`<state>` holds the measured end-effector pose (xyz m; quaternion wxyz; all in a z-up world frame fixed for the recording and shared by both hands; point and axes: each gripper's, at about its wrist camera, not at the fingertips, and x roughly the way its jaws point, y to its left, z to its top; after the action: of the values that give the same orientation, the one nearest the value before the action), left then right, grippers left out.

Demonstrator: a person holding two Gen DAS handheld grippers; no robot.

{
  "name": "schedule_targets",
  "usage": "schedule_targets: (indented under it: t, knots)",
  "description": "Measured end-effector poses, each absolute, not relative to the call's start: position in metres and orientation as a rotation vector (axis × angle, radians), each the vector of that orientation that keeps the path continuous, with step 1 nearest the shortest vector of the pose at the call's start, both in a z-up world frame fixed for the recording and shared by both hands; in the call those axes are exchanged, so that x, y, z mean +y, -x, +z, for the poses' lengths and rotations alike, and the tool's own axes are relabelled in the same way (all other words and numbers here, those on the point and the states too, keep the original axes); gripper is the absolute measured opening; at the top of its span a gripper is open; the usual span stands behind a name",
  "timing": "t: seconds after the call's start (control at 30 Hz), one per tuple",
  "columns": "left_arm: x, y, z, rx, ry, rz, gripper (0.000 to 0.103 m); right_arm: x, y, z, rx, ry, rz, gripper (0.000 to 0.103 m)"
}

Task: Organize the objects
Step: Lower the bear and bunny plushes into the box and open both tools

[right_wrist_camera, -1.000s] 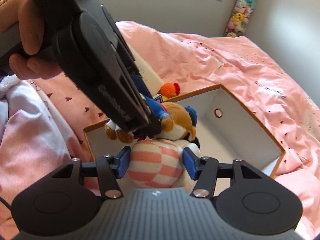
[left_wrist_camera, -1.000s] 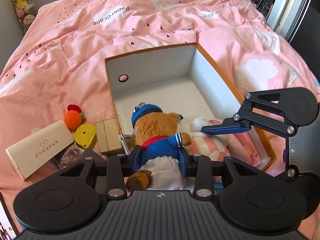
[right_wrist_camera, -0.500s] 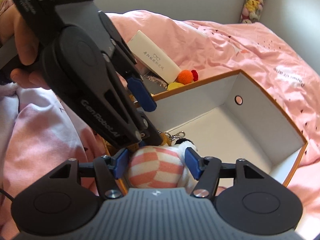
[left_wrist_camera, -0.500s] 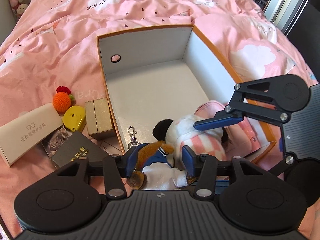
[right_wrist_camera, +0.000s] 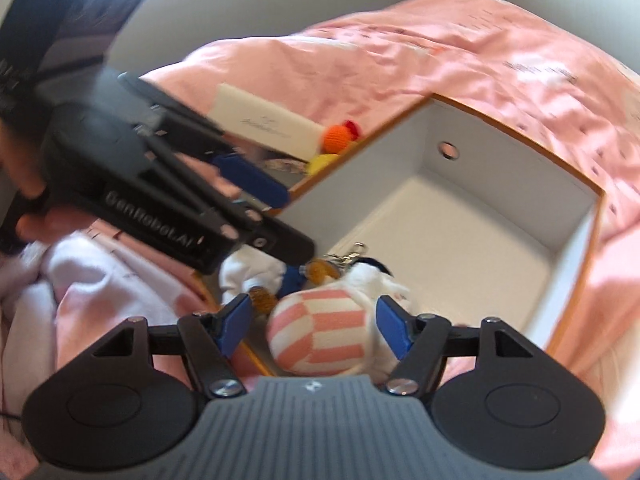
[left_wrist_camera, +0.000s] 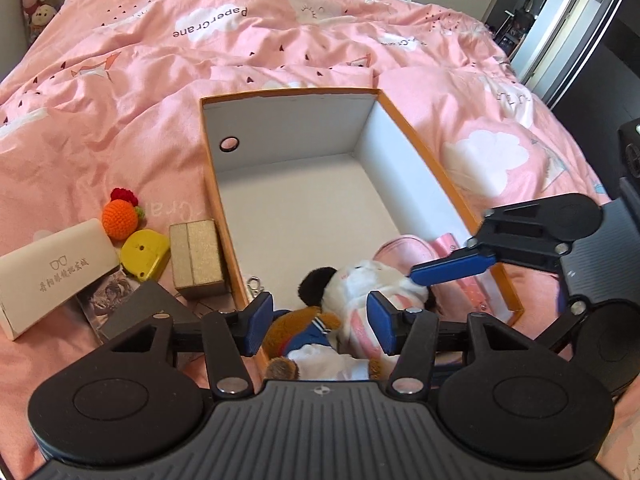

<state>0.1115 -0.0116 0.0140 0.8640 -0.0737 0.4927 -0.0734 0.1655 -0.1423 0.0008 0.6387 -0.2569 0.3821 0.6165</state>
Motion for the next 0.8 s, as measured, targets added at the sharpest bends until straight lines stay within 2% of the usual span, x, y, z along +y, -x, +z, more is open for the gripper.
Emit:
schedule_targets:
  t: [0.1,0.2,0.3,0.43,0.7,0.8]
  knots:
    - [-0.011,-0.112,0.015,1.017,0.137,-0.144,0.060,-0.141,-0.166,0.005,0.895,0.529,1.366,0.067]
    - [-0.007,-0.109,0.018,0.981,0.141,-0.145,0.058,-0.140,-0.166,0.009,0.922,0.463,1.328,0.056]
    - [0.000,-0.108,0.024,0.946,0.161,-0.136,0.057,-0.138,-0.168,0.011,0.961,0.414,1.268,0.052]
    - [0.013,-0.108,0.031,0.905,0.185,-0.115,0.057,-0.135,-0.174,0.009,1.048,0.365,1.206,0.051]
    - [0.020,-0.108,0.028,0.911,0.184,-0.137,0.057,-0.128,-0.174,-0.010,1.139,0.458,1.171,0.050]
    - [0.013,-0.109,0.026,0.934,0.137,-0.188,0.051,-0.125,-0.171,-0.017,1.145,0.551,1.149,0.050]
